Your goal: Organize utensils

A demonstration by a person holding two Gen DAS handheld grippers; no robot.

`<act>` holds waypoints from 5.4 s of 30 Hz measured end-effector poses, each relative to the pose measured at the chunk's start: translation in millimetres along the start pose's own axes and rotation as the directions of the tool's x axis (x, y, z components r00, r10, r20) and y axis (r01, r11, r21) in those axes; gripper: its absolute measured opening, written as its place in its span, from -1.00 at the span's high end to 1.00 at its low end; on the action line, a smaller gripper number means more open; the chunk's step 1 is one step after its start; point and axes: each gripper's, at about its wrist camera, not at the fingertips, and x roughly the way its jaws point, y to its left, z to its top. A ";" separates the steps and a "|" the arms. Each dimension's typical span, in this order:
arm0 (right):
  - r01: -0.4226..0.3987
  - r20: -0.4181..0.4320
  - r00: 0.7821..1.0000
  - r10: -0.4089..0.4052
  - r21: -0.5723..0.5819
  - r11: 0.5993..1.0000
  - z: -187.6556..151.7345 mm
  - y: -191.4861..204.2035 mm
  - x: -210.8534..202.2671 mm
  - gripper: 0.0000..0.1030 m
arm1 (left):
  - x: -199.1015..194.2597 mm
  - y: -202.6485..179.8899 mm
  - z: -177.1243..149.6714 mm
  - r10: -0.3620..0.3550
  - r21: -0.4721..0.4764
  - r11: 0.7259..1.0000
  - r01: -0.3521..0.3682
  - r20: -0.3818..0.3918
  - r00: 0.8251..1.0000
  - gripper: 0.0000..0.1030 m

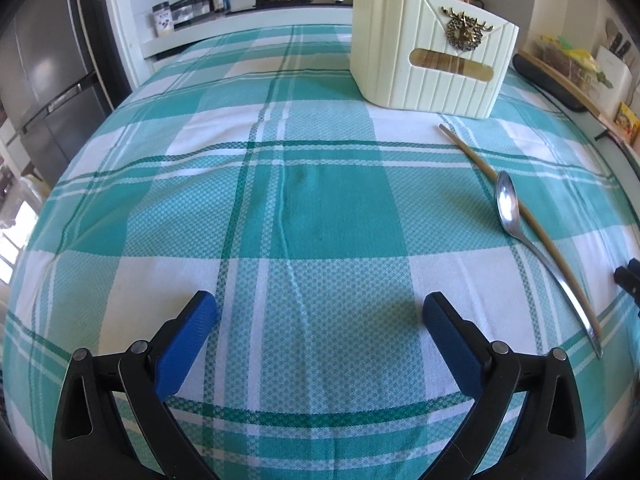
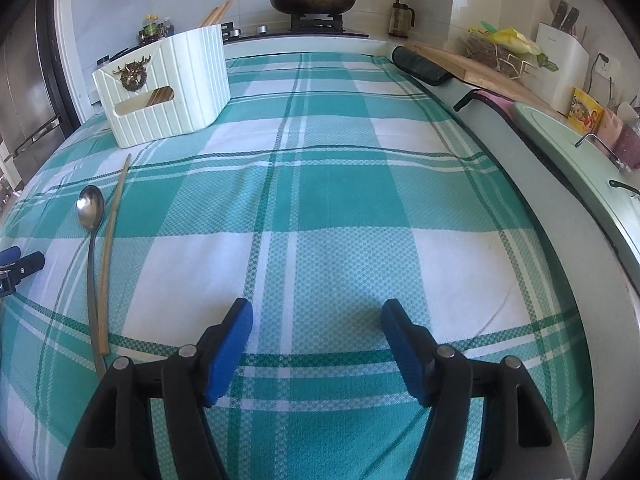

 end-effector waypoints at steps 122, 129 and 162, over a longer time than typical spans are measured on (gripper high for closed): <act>-0.128 -0.020 0.992 0.127 -0.152 0.980 -7.4 76.9 -1.9 -0.56 | -9.7 28.6 -13.9 -0.020 0.033 0.999 0.020 0.000 1.000 -0.99; -0.129 -0.020 0.992 0.127 -0.152 0.980 -7.2 76.7 -1.5 -0.56 | -10.1 29.5 -13.2 -0.036 0.044 0.998 0.037 -0.012 0.999 -0.99; -0.341 0.125 0.927 0.354 -0.113 0.933 112.7 65.4 -85.4 0.86 | -98.2 54.5 90.9 -0.281 0.137 0.955 0.263 0.139 0.949 0.34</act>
